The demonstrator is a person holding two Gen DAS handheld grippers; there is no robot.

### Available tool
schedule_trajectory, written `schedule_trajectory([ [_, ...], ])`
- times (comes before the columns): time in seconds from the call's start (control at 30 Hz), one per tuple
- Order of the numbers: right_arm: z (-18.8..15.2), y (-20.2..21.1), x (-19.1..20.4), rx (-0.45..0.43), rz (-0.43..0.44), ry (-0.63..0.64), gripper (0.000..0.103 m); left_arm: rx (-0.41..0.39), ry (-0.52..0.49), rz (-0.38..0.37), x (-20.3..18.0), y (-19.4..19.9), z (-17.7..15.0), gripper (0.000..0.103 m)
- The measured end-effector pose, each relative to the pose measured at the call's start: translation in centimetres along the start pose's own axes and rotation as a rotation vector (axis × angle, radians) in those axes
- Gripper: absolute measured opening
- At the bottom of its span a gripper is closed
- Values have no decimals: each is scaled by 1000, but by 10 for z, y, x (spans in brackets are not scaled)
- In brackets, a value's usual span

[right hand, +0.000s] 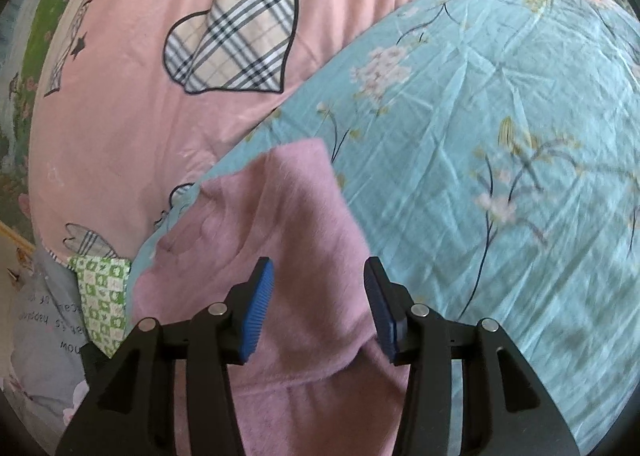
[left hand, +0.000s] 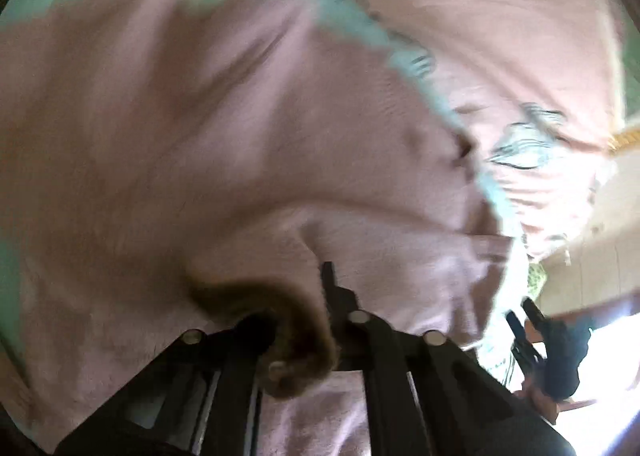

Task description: Fold small clothes

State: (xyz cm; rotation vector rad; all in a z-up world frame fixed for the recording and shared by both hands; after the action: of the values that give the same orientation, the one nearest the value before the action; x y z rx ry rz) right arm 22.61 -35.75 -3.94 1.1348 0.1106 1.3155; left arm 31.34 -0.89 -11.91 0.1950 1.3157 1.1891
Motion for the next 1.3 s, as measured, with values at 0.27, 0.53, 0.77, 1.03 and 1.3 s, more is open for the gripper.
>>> schedule_trajectory([
  [0.27,27,-21,3,19,3,75,61,-124,-31,48,39,42,29,3],
  [0.53,9,-77,20,142,7,167,62,-109,-4,85,64,41,10,3],
  [0.77,37,-64,19,62,-42,204,7,-86,-91,20,20,26,7,3],
  [1.03,63,-66,-5,57,-133,295,7,-65,-196,50,1,-11,10,4],
  [1.3,61,-62,-14,59,-180,230,22,-14,-276,185,34,10,-5,23],
])
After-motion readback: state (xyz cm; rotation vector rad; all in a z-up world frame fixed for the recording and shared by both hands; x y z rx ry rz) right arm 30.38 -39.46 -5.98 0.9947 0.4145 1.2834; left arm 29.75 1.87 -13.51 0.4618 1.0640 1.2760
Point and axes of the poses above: each gripper's, at about its wrist camera, not at the fingertips, and y roughly against the way its jaws point, x to its left, z to its top, the point moved 8 cm from there along -y, roughly the way its jaws point, and after that the axes turned 3 degrees about -z, right-handed, at the moved point
